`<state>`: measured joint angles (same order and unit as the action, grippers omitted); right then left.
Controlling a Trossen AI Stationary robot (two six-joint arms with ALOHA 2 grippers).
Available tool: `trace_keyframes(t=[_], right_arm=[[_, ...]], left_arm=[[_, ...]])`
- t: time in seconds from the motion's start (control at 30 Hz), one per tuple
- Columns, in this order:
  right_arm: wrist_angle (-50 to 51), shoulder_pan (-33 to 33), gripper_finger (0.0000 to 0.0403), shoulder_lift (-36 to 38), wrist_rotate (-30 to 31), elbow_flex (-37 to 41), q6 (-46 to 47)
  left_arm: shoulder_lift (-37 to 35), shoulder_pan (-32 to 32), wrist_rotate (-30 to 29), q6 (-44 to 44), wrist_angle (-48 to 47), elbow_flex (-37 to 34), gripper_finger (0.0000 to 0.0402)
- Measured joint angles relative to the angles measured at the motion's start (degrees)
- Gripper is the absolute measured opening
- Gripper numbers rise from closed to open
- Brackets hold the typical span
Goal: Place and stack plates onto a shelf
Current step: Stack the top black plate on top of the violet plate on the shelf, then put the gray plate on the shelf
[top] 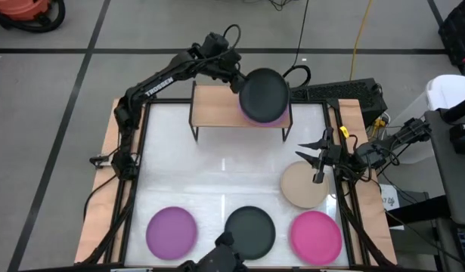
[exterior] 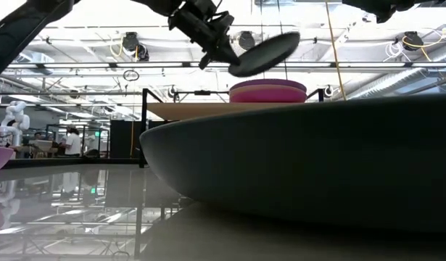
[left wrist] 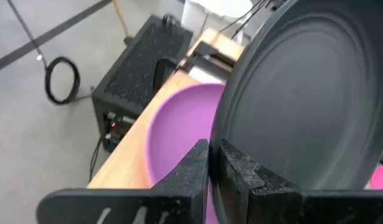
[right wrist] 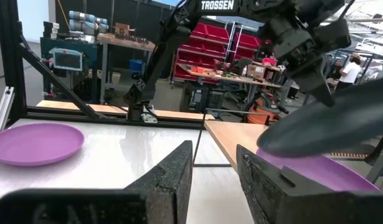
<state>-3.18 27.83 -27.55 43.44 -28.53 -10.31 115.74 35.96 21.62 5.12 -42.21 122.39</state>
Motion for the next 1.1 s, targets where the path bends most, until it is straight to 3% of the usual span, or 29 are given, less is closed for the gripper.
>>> trace_keyframes(t=[0.33,0.43,0.73,0.97,1.1], right_arm=[[0.0,0.0,0.0109,0.0,0.0,0.0,0.6],[0.0,0.0,0.0109,0.0,0.0,0.0,0.6],[0.2,0.0,0.0109,0.0,0.0,0.0,0.2],[2.6,0.0,0.0109,0.0,0.1,0.0,0.5],[6.1,0.0,0.0109,0.0,0.3,0.0,1.6]], left_arm=[[2.0,-0.9,-7.8,-1.9,-1.0,0.0,0.0036],[2.3,-1.1,-7.6,-2.0,0.2,0.0,0.0043],[2.1,-1.3,-7.0,-2.4,2.5,0.0,0.0131],[-4.5,-2.0,-5.3,-6.6,2.2,0.0,0.0149],[-9.3,-6.1,-7.0,-11.8,2.3,0.0,0.0142]])
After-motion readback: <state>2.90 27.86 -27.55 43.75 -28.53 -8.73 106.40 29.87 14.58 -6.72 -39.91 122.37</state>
